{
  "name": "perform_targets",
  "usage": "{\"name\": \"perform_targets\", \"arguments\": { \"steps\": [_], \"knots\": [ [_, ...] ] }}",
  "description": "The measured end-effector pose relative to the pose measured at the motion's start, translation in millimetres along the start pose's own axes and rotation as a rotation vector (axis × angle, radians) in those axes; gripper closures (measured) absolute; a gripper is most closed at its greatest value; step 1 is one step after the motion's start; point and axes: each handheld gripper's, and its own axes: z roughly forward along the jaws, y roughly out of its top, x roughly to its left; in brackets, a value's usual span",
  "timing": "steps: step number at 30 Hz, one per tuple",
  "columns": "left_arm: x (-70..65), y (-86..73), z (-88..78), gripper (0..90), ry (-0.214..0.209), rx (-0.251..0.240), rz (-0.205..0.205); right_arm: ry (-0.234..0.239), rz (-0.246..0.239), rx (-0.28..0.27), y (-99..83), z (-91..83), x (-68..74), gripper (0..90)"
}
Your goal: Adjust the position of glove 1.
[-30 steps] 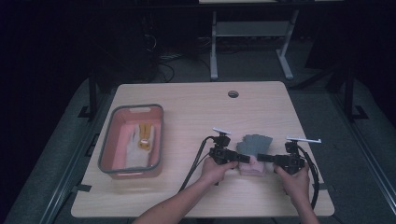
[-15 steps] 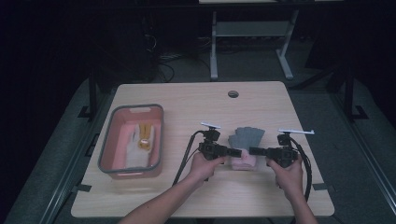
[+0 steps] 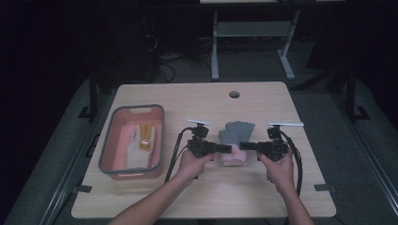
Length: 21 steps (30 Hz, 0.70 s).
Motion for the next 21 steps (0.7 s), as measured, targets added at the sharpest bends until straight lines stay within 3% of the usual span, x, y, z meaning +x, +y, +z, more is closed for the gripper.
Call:
{"name": "perform_targets", "arguments": {
  "steps": [8, 21],
  "knots": [
    [1.6, 0.9, -15.3, 63.5, 0.014, -0.016, 0.007, 0.033, 0.007, 0.010, 5.7, 9.3, 8.5, 73.9],
    [-0.9, 4.6, -44.7, 63.6, 0.038, -0.043, 0.030, 0.060, -0.038, 0.025, 18.4, 18.7, 31.5, 74.0]
  ]
}}
